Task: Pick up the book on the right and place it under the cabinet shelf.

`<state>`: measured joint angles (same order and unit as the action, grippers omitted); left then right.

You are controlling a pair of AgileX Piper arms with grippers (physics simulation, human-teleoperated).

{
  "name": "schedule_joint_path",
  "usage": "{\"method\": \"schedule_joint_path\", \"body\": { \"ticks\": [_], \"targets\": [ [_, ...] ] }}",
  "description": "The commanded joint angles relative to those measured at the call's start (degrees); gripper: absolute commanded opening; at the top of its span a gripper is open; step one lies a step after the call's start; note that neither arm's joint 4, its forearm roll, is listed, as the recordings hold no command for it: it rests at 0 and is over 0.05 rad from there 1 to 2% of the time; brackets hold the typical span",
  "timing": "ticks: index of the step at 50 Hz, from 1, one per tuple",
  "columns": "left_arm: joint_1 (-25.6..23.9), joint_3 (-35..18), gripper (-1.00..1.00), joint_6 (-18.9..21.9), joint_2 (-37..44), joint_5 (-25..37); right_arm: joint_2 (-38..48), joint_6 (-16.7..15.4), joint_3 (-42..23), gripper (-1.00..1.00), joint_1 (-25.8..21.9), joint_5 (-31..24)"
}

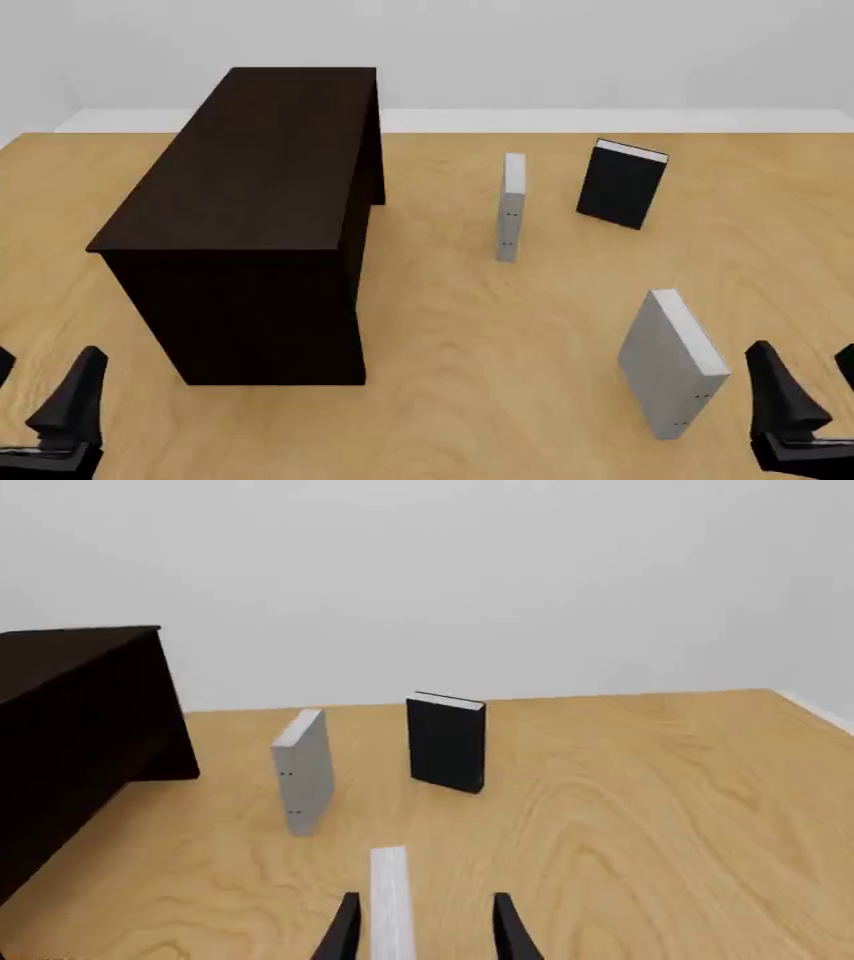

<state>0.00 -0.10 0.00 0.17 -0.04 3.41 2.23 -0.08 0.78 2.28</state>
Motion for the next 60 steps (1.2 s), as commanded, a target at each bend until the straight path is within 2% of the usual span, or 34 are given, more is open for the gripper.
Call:
{"method": "schedule_joint_path", "body": {
  "ticks": [1, 8, 14, 20, 26, 28, 35, 39, 45, 53, 60],
  "targets": [
    [0.01, -0.15, 1.00, 0.00, 0.27, -0.06, -2.32, -3.15, -0.34, 1.00, -0.28, -0.90],
    [0.01, -0.15, 1.00, -0.01, 0.28, -0.06, -3.10, -3.26, -2.00, 1.00, -0.99, -2.72],
    [0.01, -0.15, 1.00, 0.00, 0.29, -0.06, -3.40, -4.13, -9.14, 1.00, -2.88, -6.88],
    [0.01, -0.15, 1.00, -0.01, 0.27, -0.07, -3.40, -5.12, -16.62, 1.00, -3.40, -12.88],
    [0.00, -0.15, 1.00, 0.00, 0.28, -0.06, -3.29, -8.36, -25.09, 1.00, -4.19, -21.62],
    [0.00, -0.15, 1.00, -0.01, 0.27, -0.07, -3.14, -8.77, -26.12, 1.00, -4.34, -23.49],
    [0.01, -0.15, 1.00, -0.01, 0.27, -0.07, 7.72, -10.41, -34.15, 1.00, -5.48, -28.73],
    [0.02, -0.15, 1.00, -0.03, 0.27, -0.06, 11.71, -10.19, -38.97, 1.00, -6.10, -32.54],
    [0.00, -0.15, 1.00, -0.01, 0.27, -0.07, 17.33, -11.86, -43.86, 1.00, -7.14, -37.47],
    [0.03, -0.15, 1.00, 0.00, 0.29, -0.06, 22.72, -9.07, -50.47, 1.00, -8.70, -43.29],
    [0.00, -0.15, 1.00, -0.01, 0.27, -0.07, 26.53, -8.80, -53.82, 1.00, -9.99, -46.67]
  ]
}}
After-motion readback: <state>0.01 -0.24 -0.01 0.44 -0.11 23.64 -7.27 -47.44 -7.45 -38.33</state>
